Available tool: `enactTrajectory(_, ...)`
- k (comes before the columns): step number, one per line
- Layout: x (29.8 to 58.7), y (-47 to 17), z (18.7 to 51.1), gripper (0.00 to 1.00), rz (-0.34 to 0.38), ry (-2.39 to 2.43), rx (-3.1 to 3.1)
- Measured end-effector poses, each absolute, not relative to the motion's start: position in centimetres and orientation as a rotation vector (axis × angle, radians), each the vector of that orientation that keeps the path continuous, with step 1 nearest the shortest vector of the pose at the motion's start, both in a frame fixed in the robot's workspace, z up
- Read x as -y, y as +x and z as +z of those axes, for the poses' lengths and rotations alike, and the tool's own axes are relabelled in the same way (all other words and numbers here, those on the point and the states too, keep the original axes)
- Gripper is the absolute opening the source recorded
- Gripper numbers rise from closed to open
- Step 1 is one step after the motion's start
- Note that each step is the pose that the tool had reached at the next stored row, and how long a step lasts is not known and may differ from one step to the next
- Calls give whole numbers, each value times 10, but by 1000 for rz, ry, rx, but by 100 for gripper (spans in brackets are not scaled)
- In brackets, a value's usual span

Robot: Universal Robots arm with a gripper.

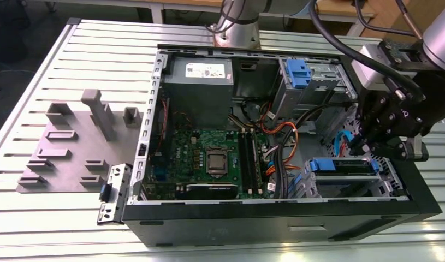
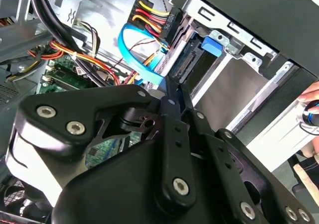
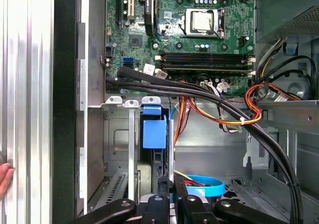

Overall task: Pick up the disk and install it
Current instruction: 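Insert the first disk wire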

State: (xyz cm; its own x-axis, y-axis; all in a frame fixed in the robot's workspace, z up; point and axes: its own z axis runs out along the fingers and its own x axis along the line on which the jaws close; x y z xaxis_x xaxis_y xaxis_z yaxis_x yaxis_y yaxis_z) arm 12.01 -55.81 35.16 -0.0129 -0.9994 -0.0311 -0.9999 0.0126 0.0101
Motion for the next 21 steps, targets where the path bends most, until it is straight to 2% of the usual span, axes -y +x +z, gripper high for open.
enactTrajectory(21, 561, 113, 340, 16, 36, -2184, -2207)
